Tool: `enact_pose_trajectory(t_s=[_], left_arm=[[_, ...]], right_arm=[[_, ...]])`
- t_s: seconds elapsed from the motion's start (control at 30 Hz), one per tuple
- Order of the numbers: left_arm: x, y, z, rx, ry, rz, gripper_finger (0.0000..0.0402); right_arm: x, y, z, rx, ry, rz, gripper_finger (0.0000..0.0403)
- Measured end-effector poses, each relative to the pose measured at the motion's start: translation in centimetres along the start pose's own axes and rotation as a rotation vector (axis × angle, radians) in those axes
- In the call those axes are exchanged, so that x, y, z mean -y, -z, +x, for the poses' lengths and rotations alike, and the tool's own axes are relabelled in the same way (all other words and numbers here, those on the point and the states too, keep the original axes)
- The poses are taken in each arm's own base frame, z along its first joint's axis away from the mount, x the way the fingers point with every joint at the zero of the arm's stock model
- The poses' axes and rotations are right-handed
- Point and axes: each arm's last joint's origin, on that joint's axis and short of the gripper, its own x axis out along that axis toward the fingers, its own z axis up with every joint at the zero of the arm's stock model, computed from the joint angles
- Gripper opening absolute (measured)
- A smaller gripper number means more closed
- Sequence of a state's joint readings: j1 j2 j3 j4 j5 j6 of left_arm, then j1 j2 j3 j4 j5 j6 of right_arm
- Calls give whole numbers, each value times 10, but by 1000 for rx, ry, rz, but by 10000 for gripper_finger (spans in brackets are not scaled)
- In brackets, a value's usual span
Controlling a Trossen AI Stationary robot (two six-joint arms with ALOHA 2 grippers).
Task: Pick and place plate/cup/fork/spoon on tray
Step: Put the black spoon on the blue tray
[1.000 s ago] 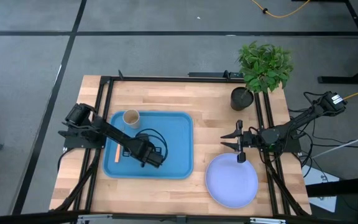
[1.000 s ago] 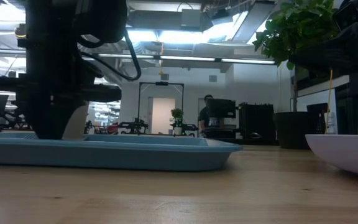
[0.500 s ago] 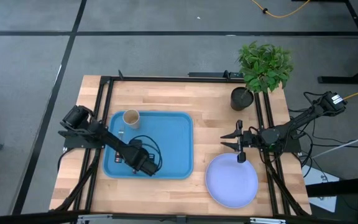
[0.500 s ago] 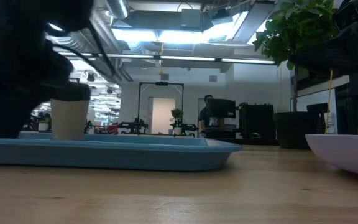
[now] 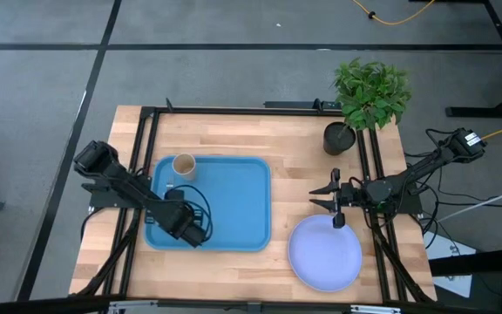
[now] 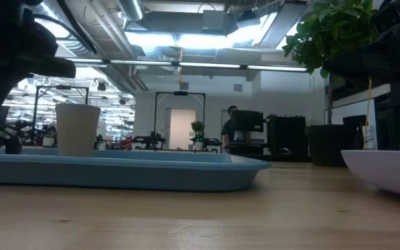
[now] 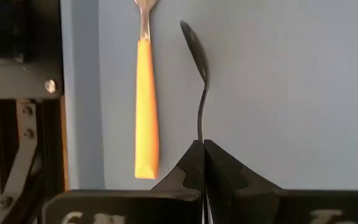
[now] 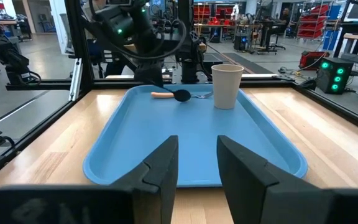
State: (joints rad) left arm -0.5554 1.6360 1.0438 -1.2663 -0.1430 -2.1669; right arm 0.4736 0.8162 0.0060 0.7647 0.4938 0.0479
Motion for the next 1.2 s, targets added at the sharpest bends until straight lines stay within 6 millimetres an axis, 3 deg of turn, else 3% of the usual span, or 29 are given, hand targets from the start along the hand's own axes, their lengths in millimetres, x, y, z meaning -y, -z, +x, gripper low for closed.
enact_pose_trajectory(t_s=[0.2, 0.57, 0.87, 1.03, 1.2], left_arm=[[1, -7, 4, 13, -30, 32, 1], [-1, -13, 36, -9, -55, 93, 0], [2, -17, 35, 16, -37, 81, 0], [16, -18, 18, 129, 117, 105, 0], [30, -18, 22, 204, 236, 172, 0]], right_arm=[[0, 0, 0, 0, 0, -1, 115], [0, 0, 0, 0, 0, -3, 115], [0, 0, 0, 0, 2, -3, 115], [0, 0, 0, 0, 2, -3, 115], [0, 0, 0, 1, 2, -1, 115]])
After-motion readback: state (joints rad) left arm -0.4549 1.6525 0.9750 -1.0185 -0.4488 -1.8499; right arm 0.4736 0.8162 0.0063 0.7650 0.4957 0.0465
